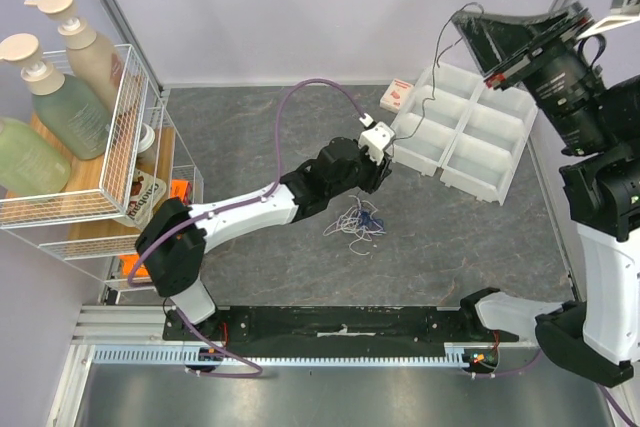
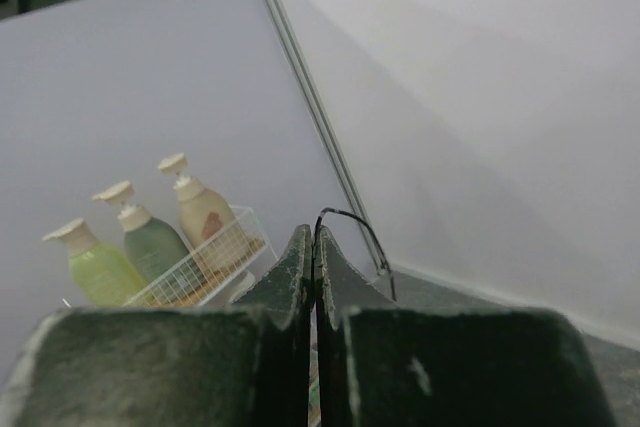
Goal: Untangle the cables
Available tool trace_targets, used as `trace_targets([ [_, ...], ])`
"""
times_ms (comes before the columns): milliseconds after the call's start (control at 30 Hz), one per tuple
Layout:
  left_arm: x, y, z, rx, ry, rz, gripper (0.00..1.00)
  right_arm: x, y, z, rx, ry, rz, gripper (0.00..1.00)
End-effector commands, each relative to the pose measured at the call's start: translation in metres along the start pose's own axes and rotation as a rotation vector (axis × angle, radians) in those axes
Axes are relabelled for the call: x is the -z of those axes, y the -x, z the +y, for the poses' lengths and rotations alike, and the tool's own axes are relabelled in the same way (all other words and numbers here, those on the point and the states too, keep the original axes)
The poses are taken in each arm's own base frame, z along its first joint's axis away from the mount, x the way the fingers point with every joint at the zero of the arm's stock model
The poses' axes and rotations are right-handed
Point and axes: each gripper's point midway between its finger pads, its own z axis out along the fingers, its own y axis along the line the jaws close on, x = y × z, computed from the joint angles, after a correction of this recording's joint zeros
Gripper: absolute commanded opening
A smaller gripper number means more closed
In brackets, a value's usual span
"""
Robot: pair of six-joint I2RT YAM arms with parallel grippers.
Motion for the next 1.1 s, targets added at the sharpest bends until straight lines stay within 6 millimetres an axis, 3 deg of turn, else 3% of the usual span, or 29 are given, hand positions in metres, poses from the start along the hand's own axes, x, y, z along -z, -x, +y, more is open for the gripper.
trace_targets([
  [0,-0.016,-0.019,0.022,-0.025,0.087,0.012,0.41,0.005,0.060,0.039,-0.034,0.093,-0.155,0.00],
  [200,-0.021,-0.058,0.042,0.018,0.100,0.063,0.31,0.006,0.112,0.075,-0.063,0.199,-0.276,0.00],
  [333,-0.020,-0.088,0.047,0.016,0.106,0.128,0.24,0.020,0.143,0.081,-0.031,0.187,-0.405,0.00],
  [467,-0.006,-0.120,0.054,0.042,0.135,0.193,0.18,0.040,0.176,0.081,0.020,0.125,-0.540,0.00],
  [600,0.020,-0.152,0.068,0.053,0.200,0.255,0.14,0.062,0.198,0.069,0.079,0.011,-0.635,0.00],
  [767,0.053,-0.175,0.088,0.098,0.272,0.289,0.14,0.095,0.219,0.048,0.166,-0.179,-0.720,0.00],
  [900,0.073,-0.181,0.096,0.111,0.299,0.298,0.13,0.117,0.222,0.033,0.187,-0.283,-0.720,0.00],
  [1067,0.086,-0.190,0.105,0.099,0.339,0.324,0.13,0.126,0.226,0.027,0.236,-0.336,-0.723,0.00],
])
